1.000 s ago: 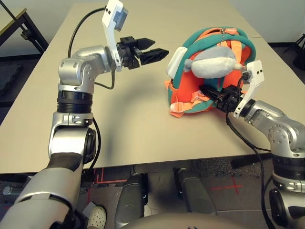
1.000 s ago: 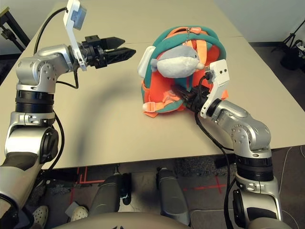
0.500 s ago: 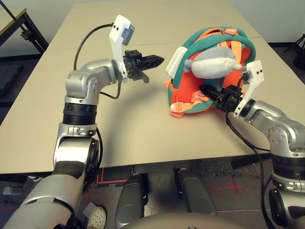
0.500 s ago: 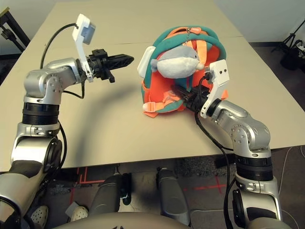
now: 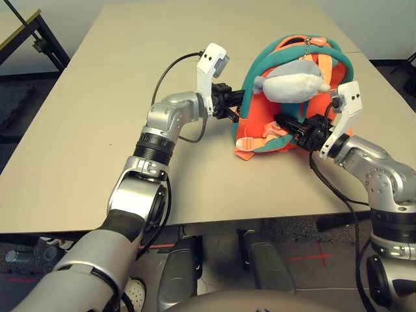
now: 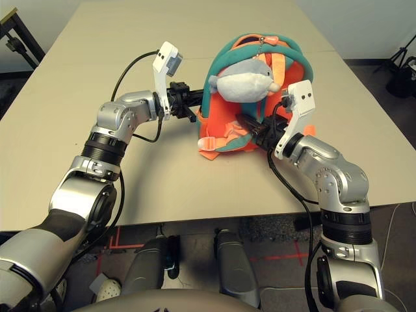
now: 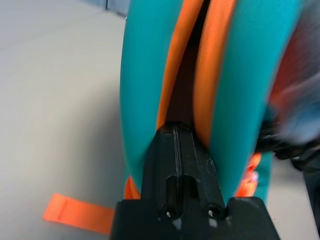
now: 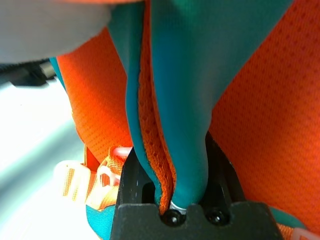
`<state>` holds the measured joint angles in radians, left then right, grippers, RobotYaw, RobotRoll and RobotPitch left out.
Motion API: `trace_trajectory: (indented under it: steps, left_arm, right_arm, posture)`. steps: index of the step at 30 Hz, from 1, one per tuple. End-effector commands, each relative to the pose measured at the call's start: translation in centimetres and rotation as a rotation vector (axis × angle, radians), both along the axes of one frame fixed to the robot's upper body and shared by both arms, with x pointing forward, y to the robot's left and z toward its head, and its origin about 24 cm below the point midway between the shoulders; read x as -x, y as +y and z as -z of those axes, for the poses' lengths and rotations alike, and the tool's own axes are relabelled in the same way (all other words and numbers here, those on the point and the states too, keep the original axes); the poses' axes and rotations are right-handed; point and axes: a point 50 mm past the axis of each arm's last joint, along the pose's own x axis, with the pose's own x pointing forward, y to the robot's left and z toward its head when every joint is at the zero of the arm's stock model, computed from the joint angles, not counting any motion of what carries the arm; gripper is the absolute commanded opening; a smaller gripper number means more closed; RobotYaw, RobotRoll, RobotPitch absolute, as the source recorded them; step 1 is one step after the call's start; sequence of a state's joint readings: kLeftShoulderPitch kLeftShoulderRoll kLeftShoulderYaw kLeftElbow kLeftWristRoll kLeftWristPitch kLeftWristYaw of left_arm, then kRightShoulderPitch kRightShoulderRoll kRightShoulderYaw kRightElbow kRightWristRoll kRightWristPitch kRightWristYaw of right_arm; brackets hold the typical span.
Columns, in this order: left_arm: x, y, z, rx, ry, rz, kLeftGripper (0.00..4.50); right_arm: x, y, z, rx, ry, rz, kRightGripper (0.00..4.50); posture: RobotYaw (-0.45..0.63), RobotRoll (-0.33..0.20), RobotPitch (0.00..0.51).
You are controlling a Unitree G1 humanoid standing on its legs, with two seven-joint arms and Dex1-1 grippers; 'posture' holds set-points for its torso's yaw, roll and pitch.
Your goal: Put the pencil case into the backpack and zip it.
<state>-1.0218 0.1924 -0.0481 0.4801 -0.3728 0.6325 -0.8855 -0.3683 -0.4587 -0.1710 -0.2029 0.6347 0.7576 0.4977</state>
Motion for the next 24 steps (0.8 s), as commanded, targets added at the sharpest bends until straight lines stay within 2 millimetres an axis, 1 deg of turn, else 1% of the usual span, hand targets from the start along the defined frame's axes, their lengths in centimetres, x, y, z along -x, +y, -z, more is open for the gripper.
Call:
trace_trajectory:
  steps: [1,6,8,10,11,12,19,20,21,22,24]
  left_arm:
    - [1.1,1.6,-3.1,0.074,-0.047,0.039,0.00]
    - [2.4,4.4,-6.7,0.133,-0.100,0.030,0.00]
    - [2.9,5.1,-7.9,0.152,-0.122,0.030,0.00]
    - [3.6,5.4,-8.7,0.153,-0.145,0.043,0.00]
    - [3.9,5.4,-9.0,0.149,-0.157,0.056,0.39]
    - [4.2,5.3,-9.1,0.146,-0.164,0.065,0.61]
    - [6.0,3.9,-9.6,0.070,-0.219,0.175,3.38]
    - [6.2,3.7,-9.7,0.055,-0.224,0.192,3.71]
    - [6.3,3.4,-9.7,0.042,-0.229,0.205,4.18]
    - [6.3,3.1,-9.7,0.025,-0.234,0.218,4.49]
    - [5.9,2.2,-9.2,-0.039,-0.256,0.208,4.50]
  right_arm:
    - [0.3,0.0,1.1,0.008,0.055,0.009,0.71]
    - [0.2,0.1,1.2,0.007,0.058,0.006,0.71]
    - [0.1,0.2,1.3,0.007,0.059,0.003,0.71]
    - [0.0,0.2,1.3,0.007,0.060,-0.001,0.71]
    - [-0.1,0.2,1.3,0.007,0.061,-0.003,0.71]
    - [-0.1,0.3,1.3,0.007,0.061,-0.004,0.71]
    - [-0.3,0.3,1.3,0.008,0.061,-0.008,0.71]
    - [-0.3,0.3,1.3,0.009,0.061,-0.007,0.71]
    - [-0.3,0.2,1.4,0.009,0.061,-0.006,0.71]
    - [-0.3,0.2,1.4,0.009,0.061,-0.005,0.71]
    - [-0.3,0.1,1.4,0.009,0.061,-0.002,0.71]
  posture:
    - [-0.22,0.000,0.146]
    - [-0.21,0.000,0.146]
    - [-0.20,0.000,0.146]
    - [-0.19,0.000,0.147]
    - [-0.19,0.000,0.147]
    - [-0.19,0.000,0.147]
    - [-0.19,0.000,0.145]
    - [-0.19,0.000,0.145]
    - [-0.20,0.000,0.144]
    - [-0.20,0.000,0.143]
    - [-0.20,0.000,0.142]
